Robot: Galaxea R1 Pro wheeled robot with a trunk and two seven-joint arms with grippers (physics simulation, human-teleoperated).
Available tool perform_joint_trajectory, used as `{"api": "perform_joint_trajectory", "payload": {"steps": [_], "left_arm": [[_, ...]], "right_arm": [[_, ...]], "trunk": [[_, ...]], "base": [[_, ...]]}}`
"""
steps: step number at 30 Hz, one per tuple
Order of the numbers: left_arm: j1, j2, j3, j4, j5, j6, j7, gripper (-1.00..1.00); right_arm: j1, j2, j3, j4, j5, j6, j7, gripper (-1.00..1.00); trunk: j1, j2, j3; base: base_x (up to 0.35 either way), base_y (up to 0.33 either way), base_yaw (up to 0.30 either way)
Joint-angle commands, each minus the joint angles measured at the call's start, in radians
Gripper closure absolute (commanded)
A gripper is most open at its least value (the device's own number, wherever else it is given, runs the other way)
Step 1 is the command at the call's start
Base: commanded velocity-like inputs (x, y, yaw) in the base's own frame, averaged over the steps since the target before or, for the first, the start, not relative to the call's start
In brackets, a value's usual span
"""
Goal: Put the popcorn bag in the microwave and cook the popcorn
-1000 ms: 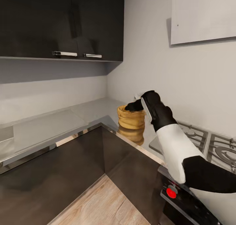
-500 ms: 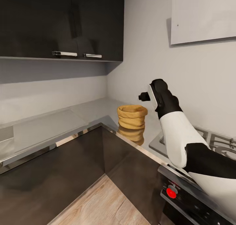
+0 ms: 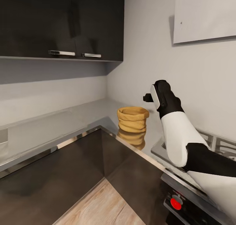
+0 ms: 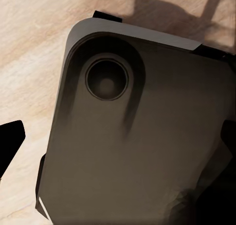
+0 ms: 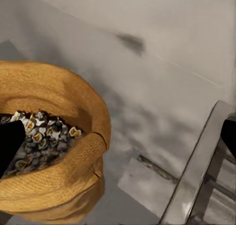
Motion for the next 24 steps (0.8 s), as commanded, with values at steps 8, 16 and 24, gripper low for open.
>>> {"api": "perform_joint_trajectory", "payload": {"steps": [8,16,24], "left_arm": [[0.000,0.000,0.000,0.000,0.006,-0.001,-0.004,-1.00],[0.000,0.000,0.000,-0.001,0.006,-0.002,-0.004,-1.00],[0.000,0.001,0.001,-0.002,0.006,-0.002,-0.004,-1.00]], "right_arm": [[0.001,0.001,-0.004,0.005,0.009,0.004,-0.011,-1.00],[0.005,0.001,-0.005,0.156,0.010,0.004,-0.014,-1.00],[0.005,0.001,-0.005,0.198,0.016,0.004,-0.009,-1.00]], "trunk": [[0.001,0.000,-0.001],[0.001,0.000,-0.001],[0.001,0.000,-0.001]], "base": [[0.321,0.000,0.000],[0.196,0.000,0.000],[0.007,0.000,0.000]]}}
